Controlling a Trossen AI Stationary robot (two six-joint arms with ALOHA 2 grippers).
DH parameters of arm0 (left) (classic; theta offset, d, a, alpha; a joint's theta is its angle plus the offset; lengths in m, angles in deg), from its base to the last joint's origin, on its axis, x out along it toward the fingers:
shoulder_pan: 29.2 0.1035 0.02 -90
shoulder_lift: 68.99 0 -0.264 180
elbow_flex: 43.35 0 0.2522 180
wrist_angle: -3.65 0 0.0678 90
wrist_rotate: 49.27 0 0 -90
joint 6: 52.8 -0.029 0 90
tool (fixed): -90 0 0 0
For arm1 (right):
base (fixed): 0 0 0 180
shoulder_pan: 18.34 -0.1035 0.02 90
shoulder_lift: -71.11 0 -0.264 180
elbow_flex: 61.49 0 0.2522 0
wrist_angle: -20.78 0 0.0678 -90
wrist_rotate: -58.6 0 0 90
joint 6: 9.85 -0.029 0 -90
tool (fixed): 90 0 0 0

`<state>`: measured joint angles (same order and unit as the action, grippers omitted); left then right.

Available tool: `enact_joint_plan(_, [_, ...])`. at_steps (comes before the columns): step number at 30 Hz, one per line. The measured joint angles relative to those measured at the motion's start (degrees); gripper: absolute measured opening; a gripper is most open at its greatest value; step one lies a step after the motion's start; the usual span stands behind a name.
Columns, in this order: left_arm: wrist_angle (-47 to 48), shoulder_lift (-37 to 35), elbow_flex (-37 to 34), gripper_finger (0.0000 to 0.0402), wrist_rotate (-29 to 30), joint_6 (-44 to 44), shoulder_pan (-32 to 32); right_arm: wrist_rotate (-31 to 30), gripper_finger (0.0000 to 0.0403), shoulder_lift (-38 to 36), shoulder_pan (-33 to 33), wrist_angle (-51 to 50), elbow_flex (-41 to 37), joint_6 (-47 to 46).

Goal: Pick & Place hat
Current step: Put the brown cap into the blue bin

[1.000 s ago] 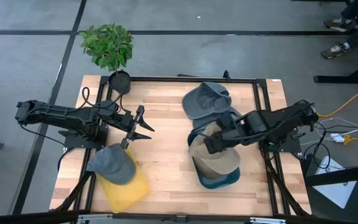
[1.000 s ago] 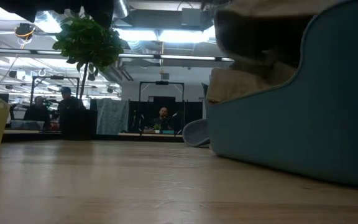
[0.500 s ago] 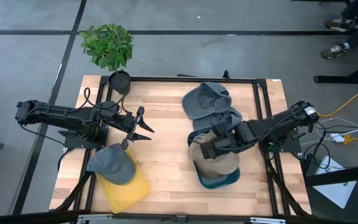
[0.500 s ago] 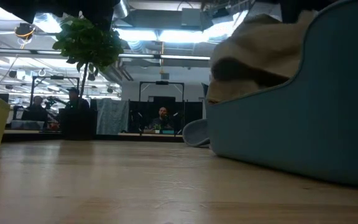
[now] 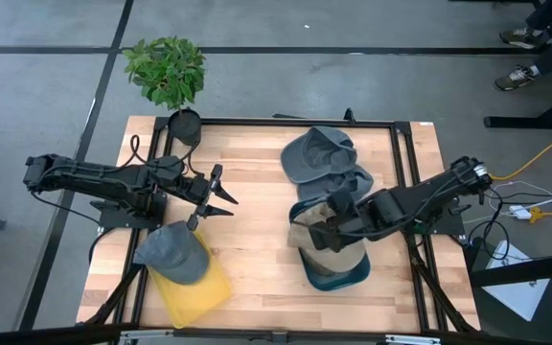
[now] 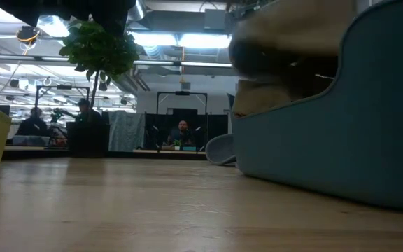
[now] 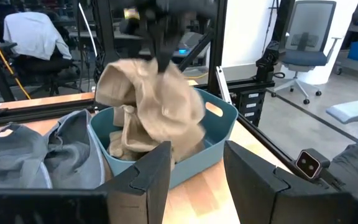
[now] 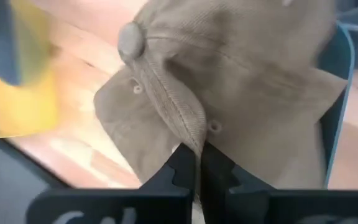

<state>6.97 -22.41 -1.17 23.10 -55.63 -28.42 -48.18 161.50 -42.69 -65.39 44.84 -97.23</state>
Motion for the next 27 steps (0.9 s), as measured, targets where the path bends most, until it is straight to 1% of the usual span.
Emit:
enact_joint_plan(2, [0.00, 0.00, 0.02, 0.0143, 0.00, 0.00, 0.00, 0.09, 0.0011, -0.02, -0.38, -2.02, 3.26, 0.01])
enact_joint_plan(7, [-0.57, 0.00, 0.01, 0.0143, 0.00, 0.00, 0.01, 4.75, 0.0011, -0.02, -1.45, -3.81, 10.89, -0.65])
enact_joint_plan(11, [-1.85, 0.02, 0.01, 0.0143, 0.00, 0.00, 0.00, 5.59, 0.0011, -0.02, -2.58, -4.17, 16.38, -0.84])
enact_joint_plan(14, [-1.79, 0.02, 0.01, 0.0143, 0.01, 0.00, 0.00, 9.01, 0.0011, -0.07, -3.46, -5.43, 19.23, -3.09])
enact_joint_plan(17, [-1.81, 0.02, 0.02, 0.0143, 0.02, 0.02, 0.01, 12.11, 0.0011, -0.07, -4.08, -9.08, 20.04, -6.32])
enact_joint_plan(20, [-1.83, 0.02, 0.00, 0.0143, 0.02, 0.02, 0.00, 15.94, 0.0011, -0.01, -4.07, -14.97, 20.01, -10.47])
enact_joint_plan(23, [-1.82, 0.02, 0.00, 0.0143, 0.02, 0.02, 0.02, 16.87, 0.0011, 0.26, -4.03, -17.45, 19.21, -11.27])
enact_joint_plan(27, [-1.81, 0.02, 0.00, 0.0143, 0.02, 0.04, 0.00, 17.71, 0.0011, 0.37, -3.71, -16.62, 17.65, -12.87])
